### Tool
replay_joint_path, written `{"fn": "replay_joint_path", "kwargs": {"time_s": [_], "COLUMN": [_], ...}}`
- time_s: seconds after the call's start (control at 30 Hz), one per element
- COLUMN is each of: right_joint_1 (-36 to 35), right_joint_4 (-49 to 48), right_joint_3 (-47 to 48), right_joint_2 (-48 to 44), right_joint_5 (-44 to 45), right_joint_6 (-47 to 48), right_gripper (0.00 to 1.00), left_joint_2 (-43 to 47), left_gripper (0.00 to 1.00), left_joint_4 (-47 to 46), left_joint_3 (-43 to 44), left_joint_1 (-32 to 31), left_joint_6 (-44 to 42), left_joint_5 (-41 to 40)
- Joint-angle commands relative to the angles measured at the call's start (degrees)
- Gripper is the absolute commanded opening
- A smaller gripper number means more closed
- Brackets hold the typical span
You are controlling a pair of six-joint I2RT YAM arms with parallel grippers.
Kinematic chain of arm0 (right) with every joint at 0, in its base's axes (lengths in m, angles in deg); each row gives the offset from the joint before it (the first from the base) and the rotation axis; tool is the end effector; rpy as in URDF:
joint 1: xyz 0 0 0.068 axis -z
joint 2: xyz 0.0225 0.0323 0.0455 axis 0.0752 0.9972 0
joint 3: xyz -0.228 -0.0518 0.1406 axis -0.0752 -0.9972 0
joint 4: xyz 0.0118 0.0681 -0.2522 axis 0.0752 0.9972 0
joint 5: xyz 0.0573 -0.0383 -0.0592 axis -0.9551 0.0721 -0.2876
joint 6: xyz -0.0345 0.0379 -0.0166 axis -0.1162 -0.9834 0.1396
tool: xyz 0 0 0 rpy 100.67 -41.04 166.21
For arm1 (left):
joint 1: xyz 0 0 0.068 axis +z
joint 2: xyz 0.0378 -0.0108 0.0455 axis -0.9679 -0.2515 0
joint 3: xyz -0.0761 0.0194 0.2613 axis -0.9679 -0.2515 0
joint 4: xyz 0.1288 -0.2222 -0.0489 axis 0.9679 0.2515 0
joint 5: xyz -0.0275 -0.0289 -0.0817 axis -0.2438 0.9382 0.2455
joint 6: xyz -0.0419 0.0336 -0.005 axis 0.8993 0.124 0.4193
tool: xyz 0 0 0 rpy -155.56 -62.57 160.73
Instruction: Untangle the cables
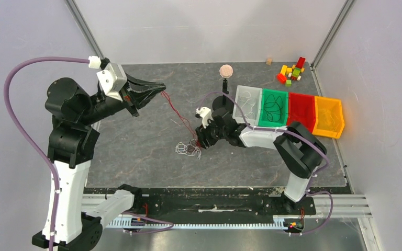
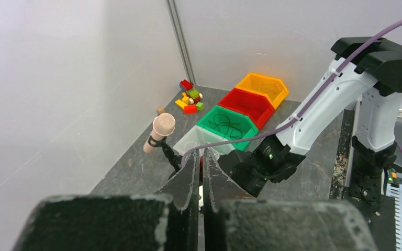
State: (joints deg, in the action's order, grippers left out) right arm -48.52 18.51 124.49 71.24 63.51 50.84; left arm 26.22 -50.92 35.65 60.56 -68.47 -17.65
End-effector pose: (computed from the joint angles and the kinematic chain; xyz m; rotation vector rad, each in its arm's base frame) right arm 0.2587 0.2671 0.1576 -0.9035 2.1596 0.8257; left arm 0.1167 -0.0578 0.5410 0.9119 1.2001 -0.6975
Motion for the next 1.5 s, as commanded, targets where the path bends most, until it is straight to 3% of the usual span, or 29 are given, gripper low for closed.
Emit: {"fn": "replay_joint_path", "kwargs": {"time_s": [0.0,0.17,0.4,0.53,0.67,0.83,1.07,1.33,1.37,1.47], "right_joint_1": [1.74,2.15,5.11,5.49,6.52,3.36,-3.37,-6.97,-7.09,-7.16], "right_joint_4": [8.10,13.20,14.70,17.61,20.52,8.10,-0.40,-8.08,-8.42,-7.68], "right_joint_3": [-0.09,2.06,4.99,6.49,10.21,12.22,22.31,24.60,24.72,24.44], "right_joint_2": [-5.54,-10.78,-21.33,-25.73,-27.68,-31.56,-24.40,-19.49,-18.92,-17.35], "right_joint_5": [-3.30,-6.03,-11.36,-9.53,-11.10,-16.00,-18.64,-17.85,-18.05,-17.65], "right_joint_6": [0.49,3.10,6.09,10.89,11.46,4.74,-1.28,-1.34,-1.49,-0.30], "right_gripper": [0.56,0.81,0.85,0.97,0.98,0.98,0.98,0.98,0.93,0.56], "left_joint_2": [0.82,0.10,0.20,-1.18,-2.79,-3.32,-4.90,-5.35,-5.26,-4.72], "left_gripper": [0.02,0.02,0.02,0.02,0.02,0.02,0.02,0.02,0.02,0.02], "left_joint_4": [-4.83,-1.77,-1.75,-4.64,-6.47,-7.58,-8.89,-9.26,-9.43,-11.39], "left_joint_3": [2.24,1.46,-2.86,-2.29,-1.81,-2.80,-2.45,-2.63,-2.72,-3.33], "left_joint_1": [0.20,0.20,0.20,0.20,0.15,0.11,0.11,0.11,0.11,0.16], "left_joint_6": [-0.82,2.73,5.67,9.37,12.60,14.85,18.19,19.53,19.70,21.10], "left_joint_5": [1.08,-1.81,-2.33,-3.10,-1.41,-1.09,-0.99,-1.00,-1.01,-2.28]}}
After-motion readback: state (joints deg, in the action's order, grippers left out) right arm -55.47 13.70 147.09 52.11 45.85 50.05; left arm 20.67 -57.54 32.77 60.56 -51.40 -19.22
